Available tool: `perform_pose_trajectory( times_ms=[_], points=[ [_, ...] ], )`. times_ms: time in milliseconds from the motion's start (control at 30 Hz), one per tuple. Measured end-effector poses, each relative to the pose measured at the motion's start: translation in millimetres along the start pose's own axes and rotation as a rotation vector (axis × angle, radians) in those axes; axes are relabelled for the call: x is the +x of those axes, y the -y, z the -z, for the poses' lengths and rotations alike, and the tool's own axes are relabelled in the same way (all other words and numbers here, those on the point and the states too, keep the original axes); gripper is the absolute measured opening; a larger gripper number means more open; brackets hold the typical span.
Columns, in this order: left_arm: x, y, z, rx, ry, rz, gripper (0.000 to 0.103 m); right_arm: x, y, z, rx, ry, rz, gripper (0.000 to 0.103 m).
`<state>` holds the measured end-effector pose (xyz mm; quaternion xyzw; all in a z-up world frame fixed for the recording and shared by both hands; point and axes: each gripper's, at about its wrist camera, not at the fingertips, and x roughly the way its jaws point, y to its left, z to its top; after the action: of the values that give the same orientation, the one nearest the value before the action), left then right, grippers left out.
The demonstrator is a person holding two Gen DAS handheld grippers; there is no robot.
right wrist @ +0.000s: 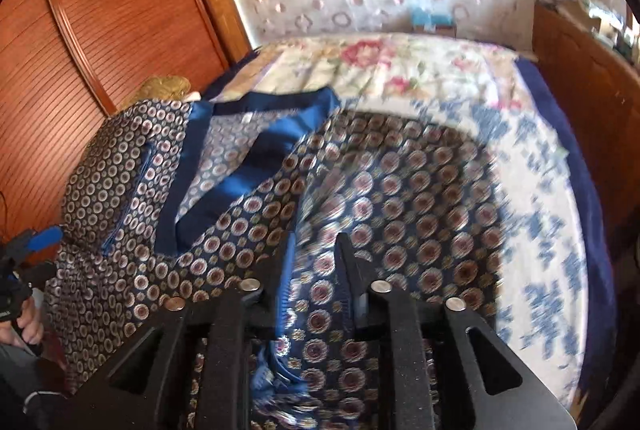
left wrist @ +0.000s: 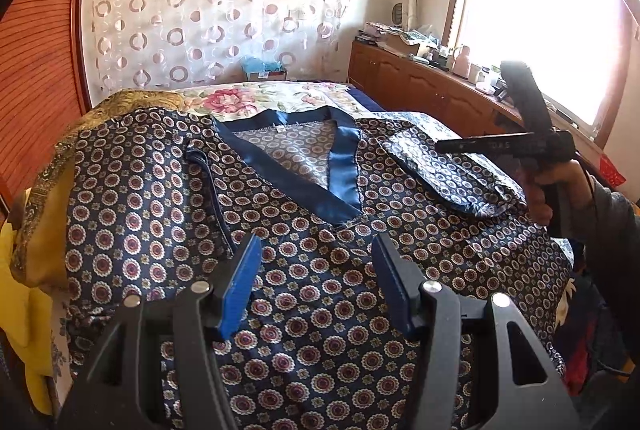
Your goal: Fold small clothes
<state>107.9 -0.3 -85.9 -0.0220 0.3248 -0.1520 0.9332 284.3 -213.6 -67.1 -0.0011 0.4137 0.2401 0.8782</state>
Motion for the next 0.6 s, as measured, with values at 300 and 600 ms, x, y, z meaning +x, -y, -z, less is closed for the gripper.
perform_pose_trajectory(
  times_ms=[300,600],
  points=[
    [-2.8,-39.4,-20.4,-0.006,0.011,-0.085,0.057,7.3,46.6,-5.3,-0.053,-0.007,0.252,0.048],
    [1.5,-116.4,-47.7,-0.088,-0.008,-0.191,0.057,30.1,105.3,-13.5,0.002,-0.052,0.300,0.048]
  ],
)
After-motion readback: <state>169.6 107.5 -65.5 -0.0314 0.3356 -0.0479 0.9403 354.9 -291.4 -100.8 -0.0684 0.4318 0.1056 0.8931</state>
